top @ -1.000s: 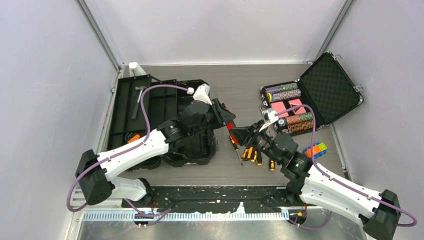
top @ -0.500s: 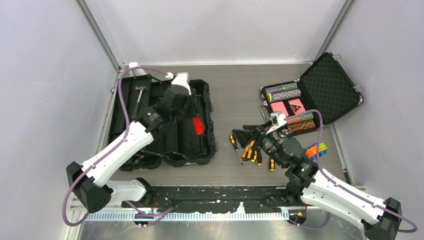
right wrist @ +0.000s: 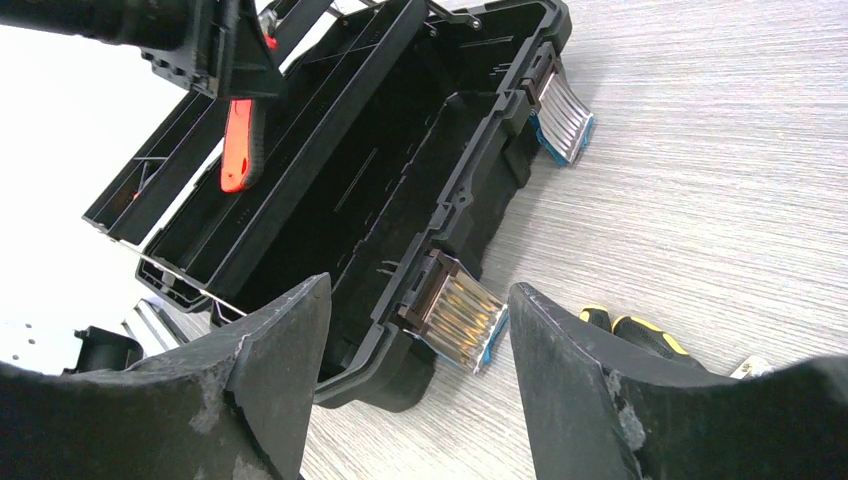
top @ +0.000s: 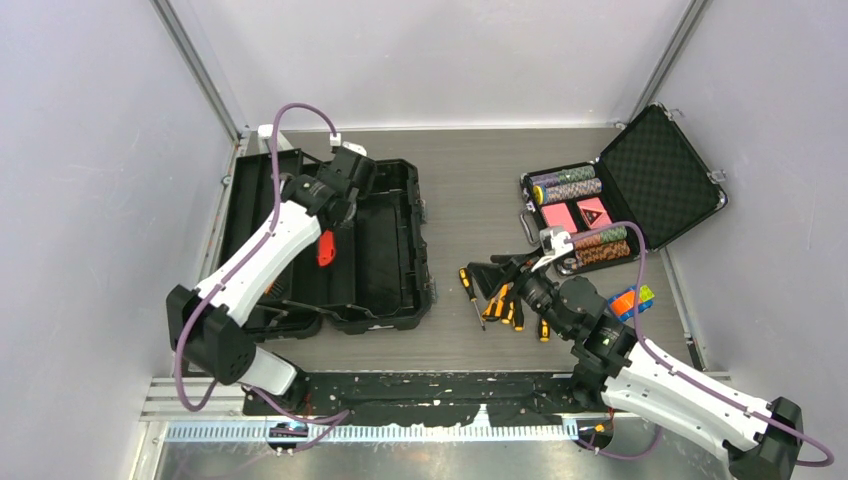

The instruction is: Pack the tool kit

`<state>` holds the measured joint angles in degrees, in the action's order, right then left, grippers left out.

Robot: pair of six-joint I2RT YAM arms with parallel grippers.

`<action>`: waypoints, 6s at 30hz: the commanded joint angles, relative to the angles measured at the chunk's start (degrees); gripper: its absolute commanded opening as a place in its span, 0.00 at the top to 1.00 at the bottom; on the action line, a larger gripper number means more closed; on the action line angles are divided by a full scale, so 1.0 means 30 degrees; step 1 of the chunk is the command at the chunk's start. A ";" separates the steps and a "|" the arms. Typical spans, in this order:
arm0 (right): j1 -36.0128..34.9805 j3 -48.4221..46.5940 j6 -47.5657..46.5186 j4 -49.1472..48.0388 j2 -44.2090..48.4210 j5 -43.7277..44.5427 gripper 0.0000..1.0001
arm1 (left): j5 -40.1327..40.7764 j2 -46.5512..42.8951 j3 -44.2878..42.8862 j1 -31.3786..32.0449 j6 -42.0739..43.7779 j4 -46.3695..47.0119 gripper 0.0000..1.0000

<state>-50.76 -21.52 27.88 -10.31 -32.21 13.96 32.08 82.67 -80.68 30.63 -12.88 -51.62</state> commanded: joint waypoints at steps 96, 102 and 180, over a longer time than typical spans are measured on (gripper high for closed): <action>0.3945 -0.9341 0.5866 1.3996 -1.9325 0.3150 0.73 | -0.1973 -2.0446 1.1775 -0.3678 0.2244 1.0260 0.01; 0.3943 -0.9075 0.5354 1.5090 -1.6948 0.4121 0.90 | -0.2037 -2.0348 1.1807 -0.3707 0.2215 1.0272 0.01; 0.4000 -0.5081 0.6676 0.4781 -0.1830 -0.3038 0.93 | -0.9694 -0.1253 0.3121 1.0986 -0.5774 1.1448 0.59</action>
<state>-38.76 -37.06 46.85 8.56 -37.43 6.09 2.09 80.27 -69.34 63.37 -31.07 -17.67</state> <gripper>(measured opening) 0.389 0.484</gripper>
